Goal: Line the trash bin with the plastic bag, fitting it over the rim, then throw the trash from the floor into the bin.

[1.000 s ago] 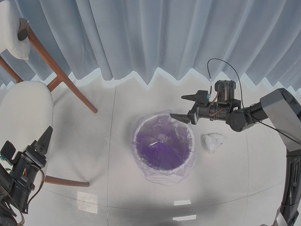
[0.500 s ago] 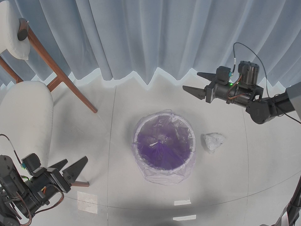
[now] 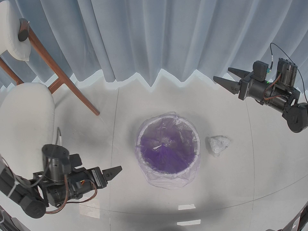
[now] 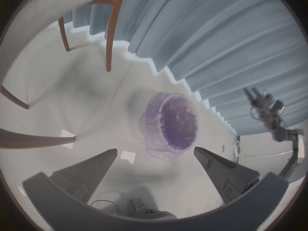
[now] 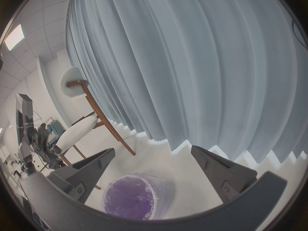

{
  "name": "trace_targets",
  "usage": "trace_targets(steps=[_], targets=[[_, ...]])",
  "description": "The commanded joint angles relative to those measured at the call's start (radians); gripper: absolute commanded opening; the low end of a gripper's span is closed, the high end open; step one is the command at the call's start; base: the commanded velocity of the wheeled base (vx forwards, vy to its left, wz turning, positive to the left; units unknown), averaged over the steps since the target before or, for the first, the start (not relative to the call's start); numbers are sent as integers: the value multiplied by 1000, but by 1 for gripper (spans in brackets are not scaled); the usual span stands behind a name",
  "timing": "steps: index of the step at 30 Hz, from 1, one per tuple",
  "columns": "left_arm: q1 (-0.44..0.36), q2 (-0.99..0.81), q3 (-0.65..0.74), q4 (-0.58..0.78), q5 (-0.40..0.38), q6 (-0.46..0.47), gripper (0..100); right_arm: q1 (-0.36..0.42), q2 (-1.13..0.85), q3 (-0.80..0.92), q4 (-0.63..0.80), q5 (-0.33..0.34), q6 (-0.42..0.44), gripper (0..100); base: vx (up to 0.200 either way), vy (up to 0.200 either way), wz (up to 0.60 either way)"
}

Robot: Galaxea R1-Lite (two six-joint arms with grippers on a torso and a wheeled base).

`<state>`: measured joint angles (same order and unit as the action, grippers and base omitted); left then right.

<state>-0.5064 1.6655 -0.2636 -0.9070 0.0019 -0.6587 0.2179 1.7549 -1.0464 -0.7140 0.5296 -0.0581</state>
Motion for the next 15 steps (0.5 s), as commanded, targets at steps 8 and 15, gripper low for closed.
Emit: trace_targets(steps=[8, 15], targets=[[37, 600, -126, -348, 86, 160, 100, -20, -106, 60, -84, -5, 69, 100, 0, 0, 0], [54, 801, -229, -495, 92, 240, 100, -20, -109, 58, -84, -5, 70, 100, 0, 0, 0]])
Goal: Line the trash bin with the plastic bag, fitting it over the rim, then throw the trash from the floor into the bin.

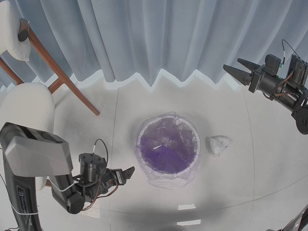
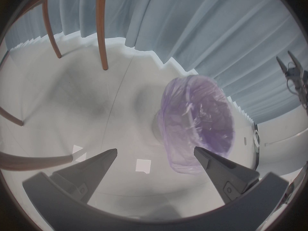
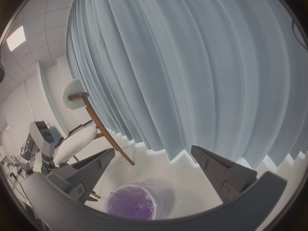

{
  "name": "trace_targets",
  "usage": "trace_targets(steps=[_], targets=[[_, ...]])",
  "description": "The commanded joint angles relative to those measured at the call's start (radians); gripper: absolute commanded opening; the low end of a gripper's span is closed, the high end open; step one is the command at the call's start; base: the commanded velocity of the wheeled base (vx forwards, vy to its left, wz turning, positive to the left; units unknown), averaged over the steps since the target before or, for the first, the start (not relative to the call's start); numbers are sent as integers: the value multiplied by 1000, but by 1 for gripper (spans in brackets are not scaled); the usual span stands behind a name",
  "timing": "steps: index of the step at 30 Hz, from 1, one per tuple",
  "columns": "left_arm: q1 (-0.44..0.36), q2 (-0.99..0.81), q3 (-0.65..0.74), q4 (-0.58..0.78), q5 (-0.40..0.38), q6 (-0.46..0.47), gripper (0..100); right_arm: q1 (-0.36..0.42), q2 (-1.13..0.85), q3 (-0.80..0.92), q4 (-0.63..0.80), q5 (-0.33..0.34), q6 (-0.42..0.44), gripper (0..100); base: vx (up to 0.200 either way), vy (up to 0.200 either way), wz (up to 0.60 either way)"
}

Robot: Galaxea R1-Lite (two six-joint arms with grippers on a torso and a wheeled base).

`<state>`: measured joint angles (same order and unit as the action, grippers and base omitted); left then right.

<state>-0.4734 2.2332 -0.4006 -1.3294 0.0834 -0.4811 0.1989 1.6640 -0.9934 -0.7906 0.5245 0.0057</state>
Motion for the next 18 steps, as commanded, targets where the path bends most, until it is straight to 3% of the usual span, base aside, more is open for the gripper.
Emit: trace_targets(steps=[1, 7, 18], targets=[[27, 258, -116, -85, 12, 81, 100, -1, -18, 6, -7, 0, 7, 100, 0, 0, 0], [48, 306, -248, -91, 53, 105, 100, -1, -20, 2, -5, 2, 8, 100, 0, 0, 0], [50, 368, -394, -60, 59, 110, 100, -1, -20, 10, -7, 0, 14, 100, 0, 0, 0]])
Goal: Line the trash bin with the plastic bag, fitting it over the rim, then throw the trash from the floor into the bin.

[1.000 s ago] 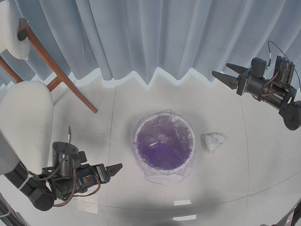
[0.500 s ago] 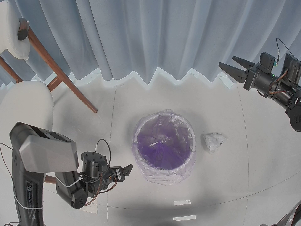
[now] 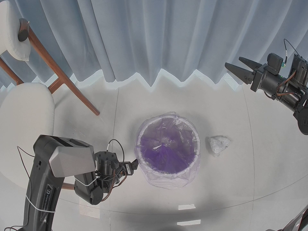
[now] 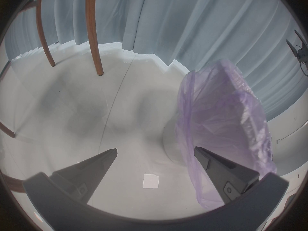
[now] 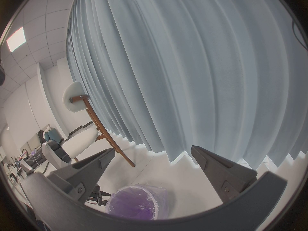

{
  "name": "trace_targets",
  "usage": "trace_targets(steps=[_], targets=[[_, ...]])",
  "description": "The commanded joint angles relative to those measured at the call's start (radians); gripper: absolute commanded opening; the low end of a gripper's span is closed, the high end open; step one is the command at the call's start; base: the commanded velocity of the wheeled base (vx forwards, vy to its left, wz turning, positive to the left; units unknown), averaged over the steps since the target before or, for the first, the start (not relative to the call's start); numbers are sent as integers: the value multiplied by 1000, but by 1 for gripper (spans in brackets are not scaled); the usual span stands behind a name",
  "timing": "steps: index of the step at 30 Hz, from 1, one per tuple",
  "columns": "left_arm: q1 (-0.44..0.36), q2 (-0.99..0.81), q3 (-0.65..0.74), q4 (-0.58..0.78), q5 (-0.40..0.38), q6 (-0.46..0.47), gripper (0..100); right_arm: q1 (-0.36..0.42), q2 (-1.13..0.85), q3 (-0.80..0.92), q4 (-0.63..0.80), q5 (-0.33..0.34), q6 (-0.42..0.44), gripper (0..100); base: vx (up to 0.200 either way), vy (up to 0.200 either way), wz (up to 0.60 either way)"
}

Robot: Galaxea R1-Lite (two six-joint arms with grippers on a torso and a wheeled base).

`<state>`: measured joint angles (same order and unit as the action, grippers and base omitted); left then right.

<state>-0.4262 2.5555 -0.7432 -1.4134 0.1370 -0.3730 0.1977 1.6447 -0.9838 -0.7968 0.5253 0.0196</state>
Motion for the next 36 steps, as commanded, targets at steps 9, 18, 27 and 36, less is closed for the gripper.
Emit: trace_targets(steps=[9, 18, 27, 36], targets=[[3, 66, -166, 152, 49, 5, 0, 0, 0, 1, -1, -1, 0, 100, 0, 0, 0], [30, 69, -225, 226, 61, 157, 0, 0, -2, 2, -1, -2, 0, 100, 0, 0, 0], [30, 72, -393, 450, 72, 264, 0, 0, -9, 1, 2, -2, 0, 100, 0, 0, 0], [43, 43, -340, 407, 98, 278, 0, -6, -14, 22, 1, -10, 8, 100, 0, 0, 0]])
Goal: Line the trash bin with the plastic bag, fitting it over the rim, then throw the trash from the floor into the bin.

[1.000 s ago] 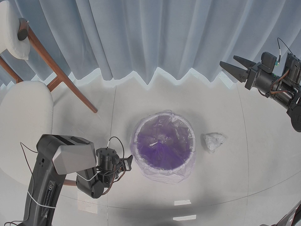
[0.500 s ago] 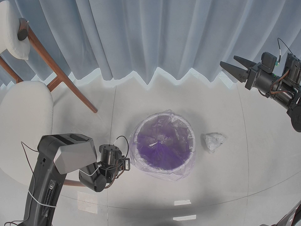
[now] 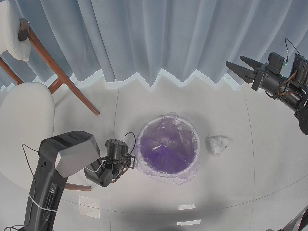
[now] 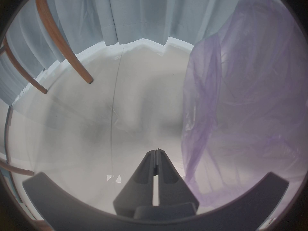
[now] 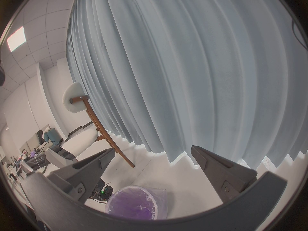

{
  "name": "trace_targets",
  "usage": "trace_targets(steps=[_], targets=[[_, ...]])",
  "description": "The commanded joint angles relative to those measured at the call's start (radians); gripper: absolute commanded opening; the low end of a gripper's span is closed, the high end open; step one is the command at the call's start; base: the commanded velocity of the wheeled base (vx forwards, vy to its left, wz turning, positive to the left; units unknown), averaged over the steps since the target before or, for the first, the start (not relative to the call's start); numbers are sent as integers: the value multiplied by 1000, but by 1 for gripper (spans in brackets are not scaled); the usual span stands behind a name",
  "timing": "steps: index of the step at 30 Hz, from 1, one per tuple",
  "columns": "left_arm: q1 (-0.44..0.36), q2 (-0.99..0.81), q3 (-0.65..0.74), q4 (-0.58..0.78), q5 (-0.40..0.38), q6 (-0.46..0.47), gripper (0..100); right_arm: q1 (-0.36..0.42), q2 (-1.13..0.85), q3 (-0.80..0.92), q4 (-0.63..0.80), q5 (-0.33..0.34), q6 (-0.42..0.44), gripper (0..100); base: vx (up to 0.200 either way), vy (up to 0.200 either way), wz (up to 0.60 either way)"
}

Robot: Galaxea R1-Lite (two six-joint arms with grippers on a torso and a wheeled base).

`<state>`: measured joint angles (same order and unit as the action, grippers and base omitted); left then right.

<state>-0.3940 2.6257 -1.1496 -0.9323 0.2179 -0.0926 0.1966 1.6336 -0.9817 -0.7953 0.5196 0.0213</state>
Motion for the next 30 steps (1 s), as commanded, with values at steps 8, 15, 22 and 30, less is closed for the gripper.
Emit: trace_targets(steps=[8, 15, 22, 30], targets=[[11, -305, 530, -588, 12, -9, 0, -45, -23, 152, 2, -85, 45, 100, 0, 0, 0], [-35, -693, 814, -619, 12, -139, 0, -48, -54, 296, 18, -237, 167, 100, 0, 0, 0], [-35, -1035, 953, -599, 14, -145, 0, -114, -70, 439, 19, -293, 166, 100, 0, 0, 0], [-37, -1300, 985, -448, 11, -167, 0, -197, 2, 641, 8, -289, 197, 100, 0, 0, 0]])
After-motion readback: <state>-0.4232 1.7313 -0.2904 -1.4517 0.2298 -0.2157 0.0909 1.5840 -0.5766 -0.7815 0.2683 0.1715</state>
